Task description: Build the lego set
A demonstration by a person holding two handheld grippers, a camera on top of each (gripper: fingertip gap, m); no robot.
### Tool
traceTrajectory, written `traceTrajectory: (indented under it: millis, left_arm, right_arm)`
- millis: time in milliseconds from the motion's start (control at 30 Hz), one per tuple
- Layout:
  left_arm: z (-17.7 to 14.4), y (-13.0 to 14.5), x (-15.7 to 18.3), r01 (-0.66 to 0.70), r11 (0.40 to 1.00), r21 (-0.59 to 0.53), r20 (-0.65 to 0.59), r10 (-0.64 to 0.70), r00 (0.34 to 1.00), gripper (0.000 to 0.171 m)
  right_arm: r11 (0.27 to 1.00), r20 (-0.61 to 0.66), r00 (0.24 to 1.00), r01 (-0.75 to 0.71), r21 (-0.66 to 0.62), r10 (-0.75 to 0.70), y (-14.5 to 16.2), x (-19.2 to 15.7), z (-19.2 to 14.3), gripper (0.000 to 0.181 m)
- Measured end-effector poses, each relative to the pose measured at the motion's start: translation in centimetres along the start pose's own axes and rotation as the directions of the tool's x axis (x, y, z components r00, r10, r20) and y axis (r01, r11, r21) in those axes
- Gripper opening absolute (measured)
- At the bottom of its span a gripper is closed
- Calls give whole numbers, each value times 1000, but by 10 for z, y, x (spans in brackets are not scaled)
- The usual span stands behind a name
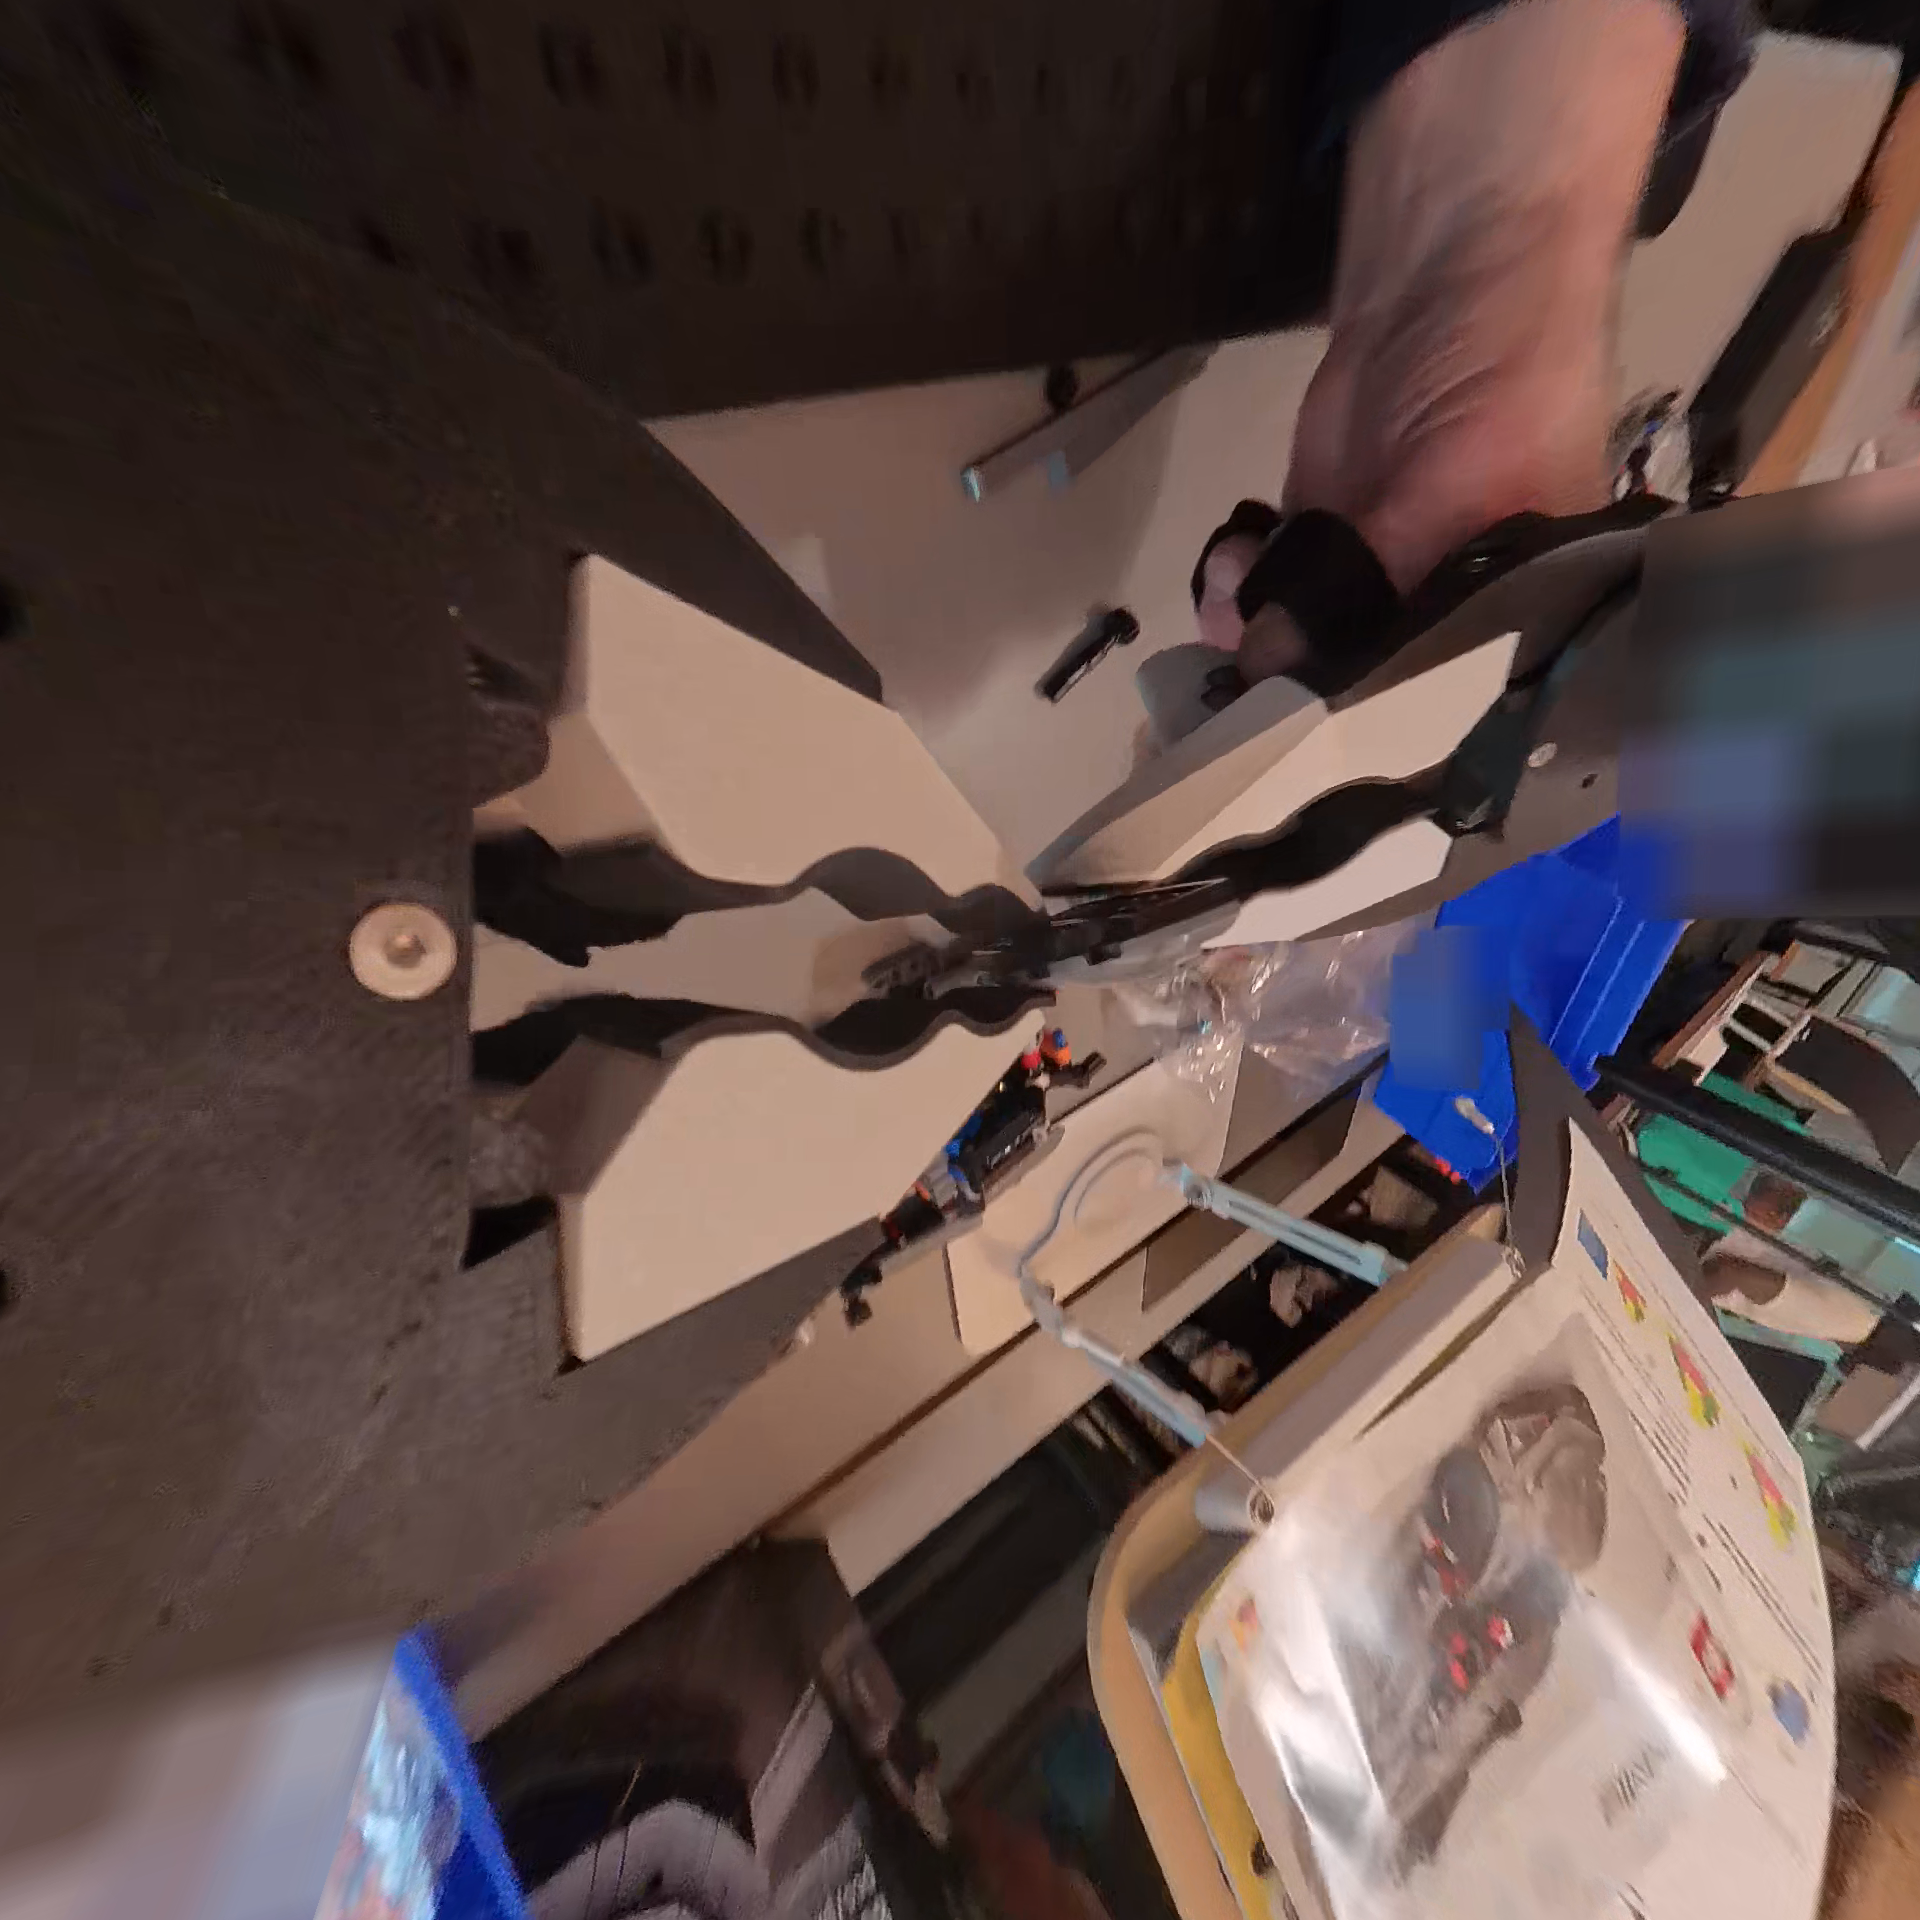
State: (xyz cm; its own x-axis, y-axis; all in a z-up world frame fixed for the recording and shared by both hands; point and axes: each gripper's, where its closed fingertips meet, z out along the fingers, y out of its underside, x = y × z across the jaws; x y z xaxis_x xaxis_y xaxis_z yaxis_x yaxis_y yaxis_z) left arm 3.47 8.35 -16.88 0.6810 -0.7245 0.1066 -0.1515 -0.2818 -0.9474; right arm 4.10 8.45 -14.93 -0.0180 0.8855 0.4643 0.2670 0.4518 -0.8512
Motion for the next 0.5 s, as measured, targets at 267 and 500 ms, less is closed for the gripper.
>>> traceTrajectory:
  millis: [267,500]
  left_arm:
    - [0,-17,17,284,955,84,-257,-255,932,90]
    - [6,-18,24,304,949,87,-289,-268,919,73]
  right_arm:
    - [960,-170,947,256,-116,-273,3,6,4,7]
    - [919,-202,897,375,-122,-393,-6,-2,8,8]
